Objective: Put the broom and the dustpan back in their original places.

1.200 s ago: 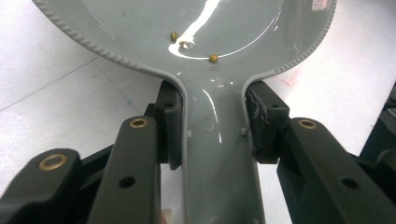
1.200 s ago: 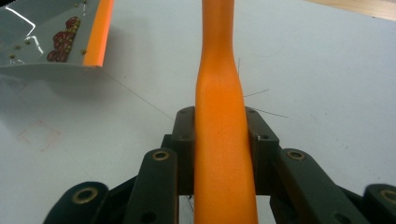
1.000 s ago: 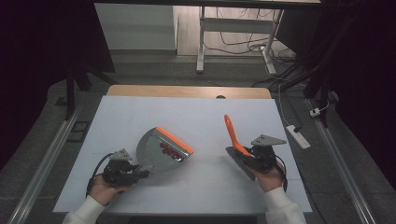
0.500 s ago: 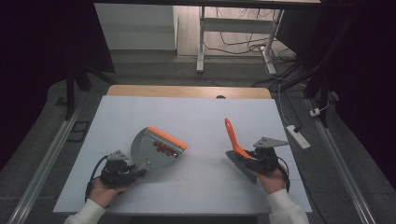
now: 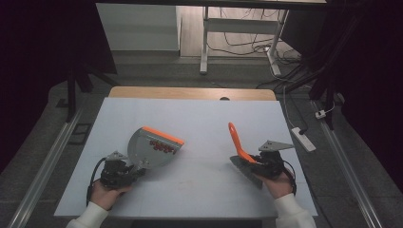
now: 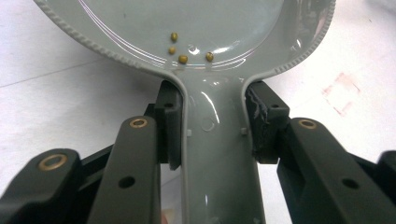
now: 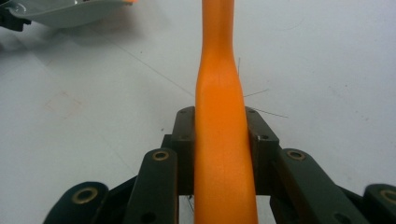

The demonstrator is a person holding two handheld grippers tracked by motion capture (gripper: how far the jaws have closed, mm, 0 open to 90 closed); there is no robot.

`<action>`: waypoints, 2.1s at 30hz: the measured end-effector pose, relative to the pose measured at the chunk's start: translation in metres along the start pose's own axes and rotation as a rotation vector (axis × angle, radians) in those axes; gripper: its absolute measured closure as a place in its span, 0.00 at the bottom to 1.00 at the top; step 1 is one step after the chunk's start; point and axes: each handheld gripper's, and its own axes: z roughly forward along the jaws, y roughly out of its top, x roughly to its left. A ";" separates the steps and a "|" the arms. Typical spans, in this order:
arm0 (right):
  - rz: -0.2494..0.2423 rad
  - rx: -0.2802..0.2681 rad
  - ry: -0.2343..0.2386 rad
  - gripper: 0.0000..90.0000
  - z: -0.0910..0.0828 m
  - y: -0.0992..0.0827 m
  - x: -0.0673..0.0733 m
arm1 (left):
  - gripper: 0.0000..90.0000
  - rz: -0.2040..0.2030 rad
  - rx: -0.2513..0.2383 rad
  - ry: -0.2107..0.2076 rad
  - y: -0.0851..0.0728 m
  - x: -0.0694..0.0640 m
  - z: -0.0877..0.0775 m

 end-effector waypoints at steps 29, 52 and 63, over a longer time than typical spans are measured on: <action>0.014 0.057 0.034 0.78 -0.005 -0.007 0.000 | 0.68 -0.183 -0.056 0.124 0.000 0.011 0.003; 0.014 0.115 -0.029 0.73 0.011 -0.010 -0.018 | 0.68 -0.214 0.023 0.170 -0.001 0.013 0.016; 0.037 0.148 -0.052 0.62 0.018 -0.012 -0.033 | 0.63 -0.208 0.014 0.169 -0.002 0.012 0.016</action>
